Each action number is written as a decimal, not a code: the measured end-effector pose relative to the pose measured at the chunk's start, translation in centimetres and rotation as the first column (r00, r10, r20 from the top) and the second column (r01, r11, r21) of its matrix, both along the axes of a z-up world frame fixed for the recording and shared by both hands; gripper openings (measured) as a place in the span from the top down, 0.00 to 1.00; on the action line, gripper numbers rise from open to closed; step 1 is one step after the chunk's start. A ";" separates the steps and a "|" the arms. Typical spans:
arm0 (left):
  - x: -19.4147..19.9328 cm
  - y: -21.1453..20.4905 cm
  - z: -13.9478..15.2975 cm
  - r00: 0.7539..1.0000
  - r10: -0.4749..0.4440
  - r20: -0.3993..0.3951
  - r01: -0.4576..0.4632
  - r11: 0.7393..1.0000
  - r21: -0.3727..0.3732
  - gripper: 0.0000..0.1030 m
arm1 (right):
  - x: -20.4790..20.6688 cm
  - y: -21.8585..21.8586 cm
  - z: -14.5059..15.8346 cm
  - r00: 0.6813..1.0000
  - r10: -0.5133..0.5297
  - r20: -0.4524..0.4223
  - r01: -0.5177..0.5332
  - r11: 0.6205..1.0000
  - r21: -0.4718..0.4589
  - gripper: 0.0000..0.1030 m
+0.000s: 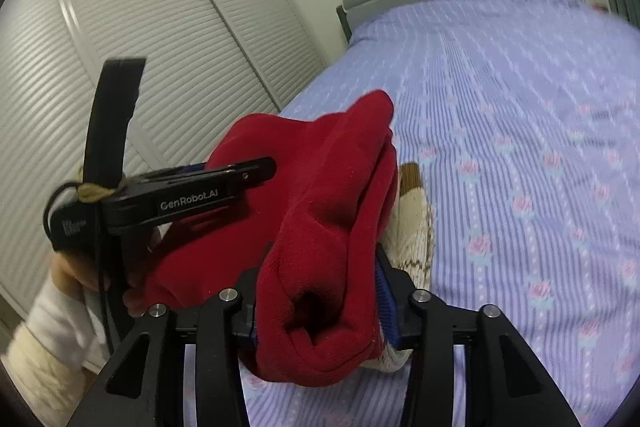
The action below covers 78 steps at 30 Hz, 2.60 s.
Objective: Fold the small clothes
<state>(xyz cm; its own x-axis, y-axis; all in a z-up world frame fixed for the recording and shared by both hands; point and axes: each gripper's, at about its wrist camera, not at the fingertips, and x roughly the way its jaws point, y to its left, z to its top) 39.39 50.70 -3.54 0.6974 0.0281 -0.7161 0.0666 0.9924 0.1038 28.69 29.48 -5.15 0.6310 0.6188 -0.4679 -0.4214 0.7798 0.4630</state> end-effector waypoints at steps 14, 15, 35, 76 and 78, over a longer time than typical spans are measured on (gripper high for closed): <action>-5.0 -1.7 3.9 0.991 0.046 0.125 -0.050 0.998 0.025 0.31 | -0.1 -3.3 0.0 0.999 0.019 -0.034 -0.016 0.997 0.079 0.42; -5.7 -1.7 4.0 0.990 0.065 0.126 -0.068 0.998 0.018 0.31 | -0.1 -3.4 0.0 0.999 0.019 -0.034 -0.016 0.996 0.084 0.42; -14.1 -0.4 0.1 0.952 0.293 0.090 -0.274 0.944 -0.182 0.19 | 0.3 -3.8 0.5 0.999 0.012 -0.035 -0.013 0.999 -0.036 0.39; -28.4 -34.4 7.0 0.974 0.074 0.212 -0.062 0.996 -0.062 0.05 | -19.4 -34.3 6.9 0.963 -0.156 0.219 0.218 0.929 -0.298 0.17; -28.8 -35.7 6.9 0.975 0.066 0.212 -0.052 0.996 -0.073 0.05 | -20.5 -35.8 6.9 0.959 -0.171 0.225 0.233 0.929 -0.287 0.17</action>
